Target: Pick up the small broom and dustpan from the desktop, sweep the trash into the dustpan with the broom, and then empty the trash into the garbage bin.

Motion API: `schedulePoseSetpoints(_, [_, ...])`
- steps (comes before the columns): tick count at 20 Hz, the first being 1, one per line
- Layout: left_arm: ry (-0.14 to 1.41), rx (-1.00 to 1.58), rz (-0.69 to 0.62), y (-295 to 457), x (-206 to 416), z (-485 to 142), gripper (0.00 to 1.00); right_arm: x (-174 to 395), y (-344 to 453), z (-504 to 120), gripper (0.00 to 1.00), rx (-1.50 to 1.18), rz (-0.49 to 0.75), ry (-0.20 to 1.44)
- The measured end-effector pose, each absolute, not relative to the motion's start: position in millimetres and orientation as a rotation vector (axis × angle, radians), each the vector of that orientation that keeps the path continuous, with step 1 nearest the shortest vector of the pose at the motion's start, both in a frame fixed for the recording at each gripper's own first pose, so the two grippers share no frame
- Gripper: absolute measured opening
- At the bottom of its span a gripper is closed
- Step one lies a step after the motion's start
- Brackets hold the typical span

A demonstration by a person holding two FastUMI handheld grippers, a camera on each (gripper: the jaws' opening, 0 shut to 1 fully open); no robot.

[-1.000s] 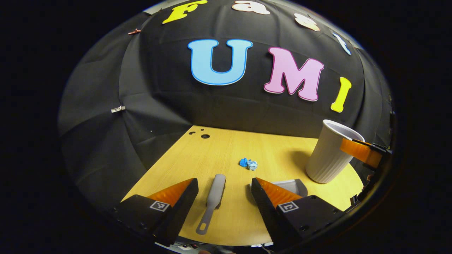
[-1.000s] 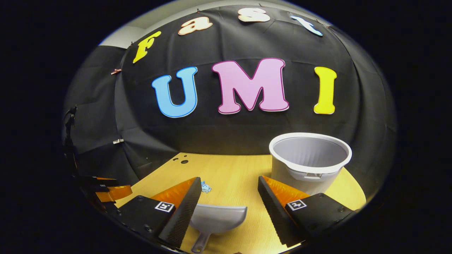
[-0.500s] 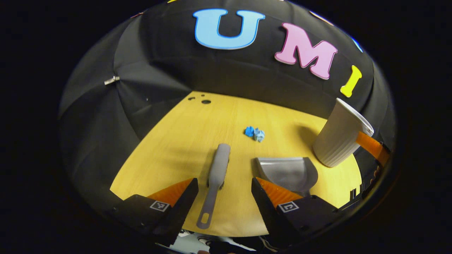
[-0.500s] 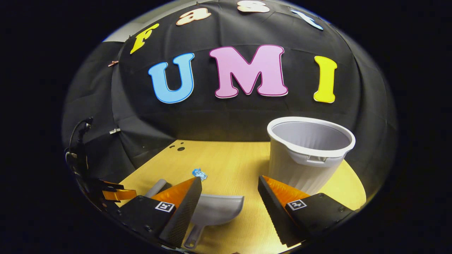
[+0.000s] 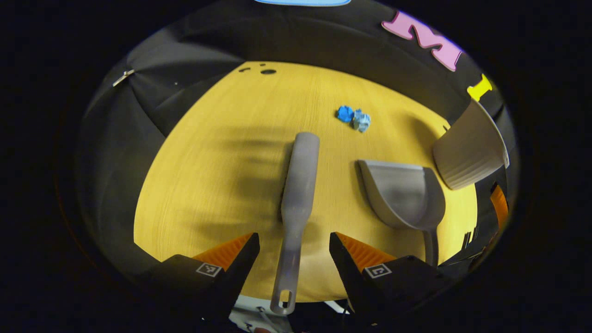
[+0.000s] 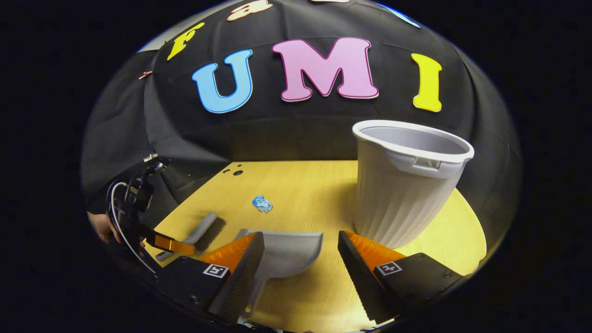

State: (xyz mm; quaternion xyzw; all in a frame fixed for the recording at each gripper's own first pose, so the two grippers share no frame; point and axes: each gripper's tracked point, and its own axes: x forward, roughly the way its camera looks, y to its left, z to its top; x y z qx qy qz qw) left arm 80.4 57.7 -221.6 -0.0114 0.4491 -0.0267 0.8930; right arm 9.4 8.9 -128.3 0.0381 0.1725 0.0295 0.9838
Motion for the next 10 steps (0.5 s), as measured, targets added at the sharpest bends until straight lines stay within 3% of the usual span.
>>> schedulePoseSetpoints(7, [1.088, 0.116, -0.047, 61, 103, -244, 0.95, 5, 15, -148, 0.99, 0.126, 0.076, 0.442])
schedulePoseSetpoints(10, [1.130, 0.131, -0.061, 54, 107, -251, 0.87, 7, 25, -161, 0.99, 0.166, 0.073, 0.493])
